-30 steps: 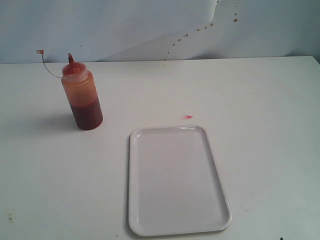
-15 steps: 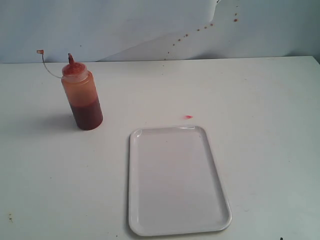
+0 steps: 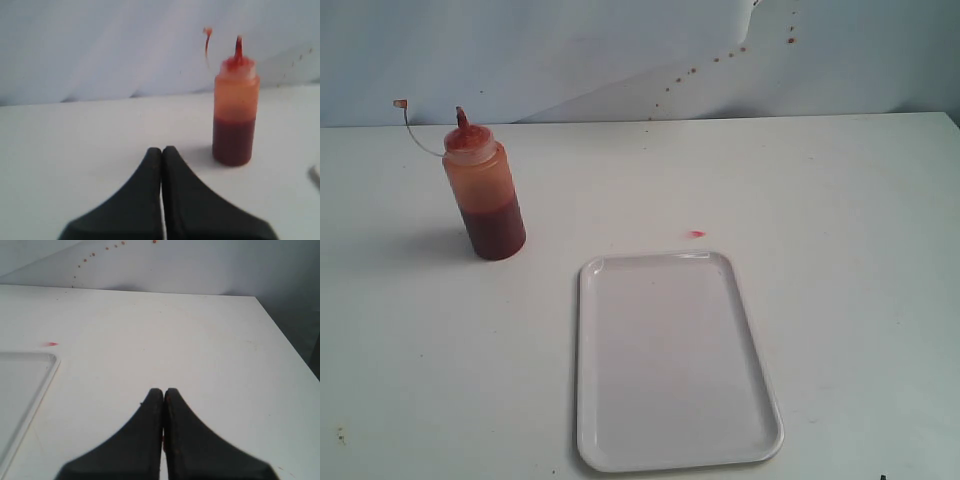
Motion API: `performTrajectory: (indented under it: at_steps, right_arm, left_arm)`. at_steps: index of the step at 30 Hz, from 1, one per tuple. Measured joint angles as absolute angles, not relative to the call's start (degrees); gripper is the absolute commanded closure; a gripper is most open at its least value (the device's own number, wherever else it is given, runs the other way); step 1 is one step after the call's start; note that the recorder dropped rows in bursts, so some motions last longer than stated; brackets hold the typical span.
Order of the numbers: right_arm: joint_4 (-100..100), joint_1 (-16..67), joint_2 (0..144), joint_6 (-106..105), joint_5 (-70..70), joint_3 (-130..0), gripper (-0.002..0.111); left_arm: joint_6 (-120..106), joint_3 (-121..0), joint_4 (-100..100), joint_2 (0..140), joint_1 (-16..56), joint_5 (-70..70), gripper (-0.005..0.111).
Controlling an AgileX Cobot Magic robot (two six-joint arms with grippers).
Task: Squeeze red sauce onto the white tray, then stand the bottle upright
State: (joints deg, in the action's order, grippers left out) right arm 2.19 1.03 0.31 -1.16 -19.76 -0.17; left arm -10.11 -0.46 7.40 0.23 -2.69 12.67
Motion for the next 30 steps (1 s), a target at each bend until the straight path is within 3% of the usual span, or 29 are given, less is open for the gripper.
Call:
performTrajectory:
  at_steps: [13,20,24,30]
  right_arm:
    - [2.2,1.0,0.3,-1.2,-19.8,-0.2,0.108]
    - [2.2,1.0,0.3,-1.2,-19.8,-0.2,0.108]
    - [2.2,1.0,0.3,-1.2,-19.8,-0.2,0.108]
    - [2.2,1.0,0.3,-1.2,-19.8,-0.2,0.108]
  left_arm:
    - [4.0,-0.5,19.2,0.2,-2.7,-22.4,0.107]
    - [18.2,-0.7,0.8,0.8,-2.7,-44.0,0.107]
    - [20.9,-6.4,-6.8,8.9,-2.7,-49.0,0.107]
    - [23.3,-20.1,-17.7,31.7,-2.7,-46.1,0.107]
